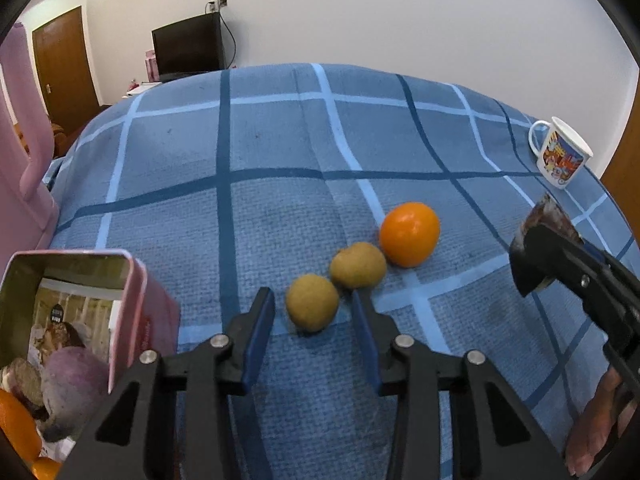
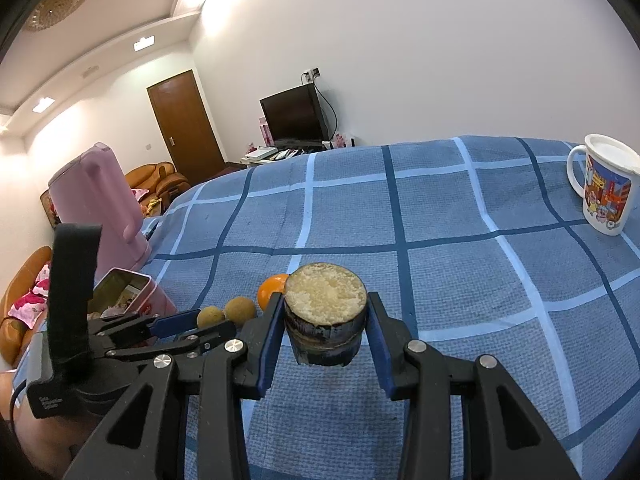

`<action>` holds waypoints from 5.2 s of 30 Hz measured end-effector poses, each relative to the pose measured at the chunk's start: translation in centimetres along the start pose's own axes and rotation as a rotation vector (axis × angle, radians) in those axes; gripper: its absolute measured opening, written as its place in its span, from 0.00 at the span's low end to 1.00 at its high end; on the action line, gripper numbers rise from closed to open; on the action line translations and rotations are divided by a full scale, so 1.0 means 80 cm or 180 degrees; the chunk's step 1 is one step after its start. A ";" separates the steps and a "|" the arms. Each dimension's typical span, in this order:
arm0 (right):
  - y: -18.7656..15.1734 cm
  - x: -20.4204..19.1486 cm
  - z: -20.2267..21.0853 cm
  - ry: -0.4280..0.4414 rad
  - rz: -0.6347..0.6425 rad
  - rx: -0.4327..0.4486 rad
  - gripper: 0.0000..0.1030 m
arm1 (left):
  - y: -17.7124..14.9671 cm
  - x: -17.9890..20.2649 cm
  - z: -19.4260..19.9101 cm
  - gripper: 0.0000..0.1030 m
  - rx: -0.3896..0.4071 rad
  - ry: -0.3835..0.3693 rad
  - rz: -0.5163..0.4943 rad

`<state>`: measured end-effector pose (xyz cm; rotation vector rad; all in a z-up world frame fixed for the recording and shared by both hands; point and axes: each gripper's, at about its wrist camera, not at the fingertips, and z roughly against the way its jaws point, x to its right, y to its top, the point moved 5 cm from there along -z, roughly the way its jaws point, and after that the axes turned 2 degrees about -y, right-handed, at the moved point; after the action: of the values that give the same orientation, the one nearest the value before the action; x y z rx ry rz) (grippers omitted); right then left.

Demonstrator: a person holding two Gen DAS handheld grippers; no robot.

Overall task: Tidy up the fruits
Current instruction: 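Close the left gripper on a small brown round fruit while the right lifts the yam slice, then carry the brown fruit with the left gripper toward the tin while the right carries the yam slice, then lower the brown fruit into the tin and open the left gripper while the right releases the yam slice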

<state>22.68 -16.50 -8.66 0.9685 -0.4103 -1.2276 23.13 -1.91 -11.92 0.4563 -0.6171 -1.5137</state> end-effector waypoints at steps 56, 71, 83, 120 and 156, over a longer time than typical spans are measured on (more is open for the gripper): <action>-0.002 -0.048 0.049 -0.0050 0.0632 0.0649 0.40 | -0.013 0.018 0.118 0.26 0.1420 0.0037 -0.0168; -0.005 -0.055 0.064 -0.0077 0.0720 0.0836 0.41 | -0.020 0.023 0.137 0.26 0.1669 0.0106 -0.0226; -0.005 -0.057 0.074 -0.0120 0.0754 0.0955 0.40 | -0.025 0.025 0.145 0.26 0.1747 0.0108 -0.0242; -0.029 -0.104 0.081 -0.0048 0.1045 0.0857 0.41 | -0.053 0.005 0.171 0.26 0.1748 0.0014 -0.0168; -0.043 -0.205 0.078 0.0327 0.1345 0.0777 0.41 | -0.085 -0.084 0.207 0.26 0.1767 0.0211 0.0185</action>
<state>10.66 -4.03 -4.32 1.0805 -0.6572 -0.7531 7.75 6.25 -4.08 0.8988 -0.9928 -1.2538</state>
